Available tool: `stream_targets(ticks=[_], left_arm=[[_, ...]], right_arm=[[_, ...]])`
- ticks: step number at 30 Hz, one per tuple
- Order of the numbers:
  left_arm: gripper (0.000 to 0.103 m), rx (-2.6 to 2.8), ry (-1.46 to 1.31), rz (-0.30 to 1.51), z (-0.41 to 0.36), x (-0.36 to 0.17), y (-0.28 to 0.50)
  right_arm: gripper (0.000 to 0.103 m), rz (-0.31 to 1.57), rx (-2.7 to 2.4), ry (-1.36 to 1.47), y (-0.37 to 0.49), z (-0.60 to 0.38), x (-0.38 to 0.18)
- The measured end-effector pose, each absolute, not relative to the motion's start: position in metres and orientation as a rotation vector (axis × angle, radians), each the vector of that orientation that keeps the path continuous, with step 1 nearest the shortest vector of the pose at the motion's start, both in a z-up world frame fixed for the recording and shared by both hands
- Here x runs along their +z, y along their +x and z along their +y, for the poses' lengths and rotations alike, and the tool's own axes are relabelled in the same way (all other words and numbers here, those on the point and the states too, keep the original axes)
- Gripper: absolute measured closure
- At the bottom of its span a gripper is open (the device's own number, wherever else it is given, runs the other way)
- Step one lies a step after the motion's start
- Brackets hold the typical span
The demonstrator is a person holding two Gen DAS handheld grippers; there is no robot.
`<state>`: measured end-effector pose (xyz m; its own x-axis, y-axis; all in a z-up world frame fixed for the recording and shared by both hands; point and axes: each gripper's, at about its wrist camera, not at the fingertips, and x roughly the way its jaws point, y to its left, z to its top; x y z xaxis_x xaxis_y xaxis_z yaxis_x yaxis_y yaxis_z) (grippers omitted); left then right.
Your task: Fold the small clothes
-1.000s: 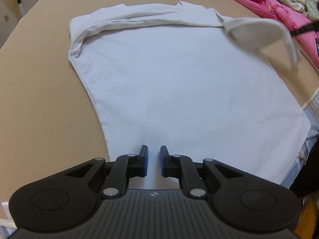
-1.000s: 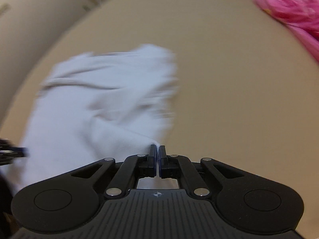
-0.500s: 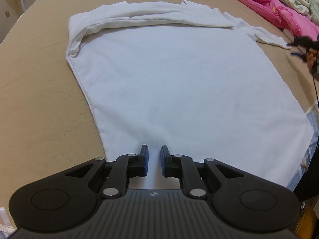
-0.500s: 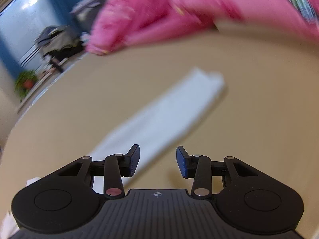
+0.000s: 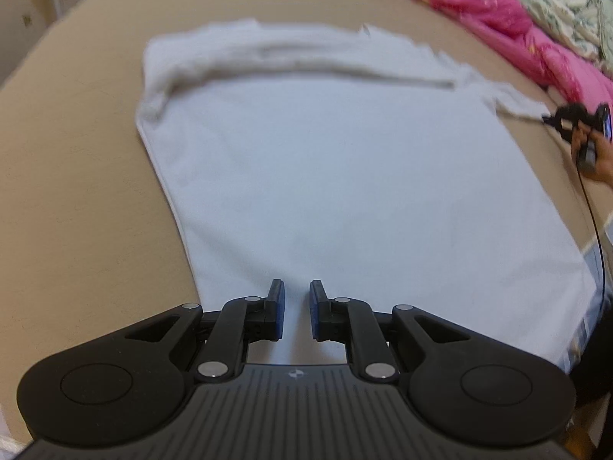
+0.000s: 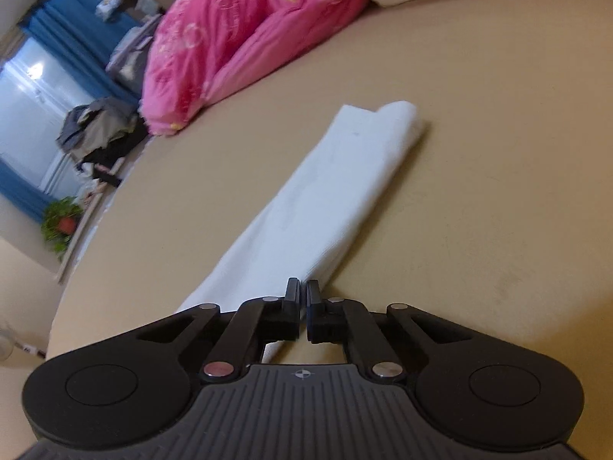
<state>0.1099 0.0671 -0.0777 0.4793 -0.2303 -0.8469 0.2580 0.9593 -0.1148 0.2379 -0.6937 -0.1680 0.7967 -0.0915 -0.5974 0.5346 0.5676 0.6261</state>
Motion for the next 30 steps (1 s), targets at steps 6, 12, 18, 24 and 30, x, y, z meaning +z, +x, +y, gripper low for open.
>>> stream_targets(ticks=[6,12,18,24,30], left_arm=[[0.089,-0.332,0.006,0.881,0.019,-0.053,0.142],[0.085,-0.386,-0.016,0.736,-0.082,-0.043,0.220],[0.045,-0.404,0.084,0.769,-0.185,-0.083,0.291],[0.100,-0.341,0.239,0.801,-0.204,-0.111,0.326],[0.101,-0.093,0.053,0.673,-0.020,-0.050,0.309]], right_arm=[[0.103,0.503,-0.511,0.869,0.243,-0.714,-0.161],[0.092,0.540,-0.696,0.847,0.238,-0.715,-0.156],[0.092,0.505,-0.556,0.768,0.228,-0.681,-0.107],[0.081,0.479,-0.332,0.735,0.205,-0.619,-0.035],[0.079,0.648,-0.014,0.589,0.153,-0.532,-0.010]])
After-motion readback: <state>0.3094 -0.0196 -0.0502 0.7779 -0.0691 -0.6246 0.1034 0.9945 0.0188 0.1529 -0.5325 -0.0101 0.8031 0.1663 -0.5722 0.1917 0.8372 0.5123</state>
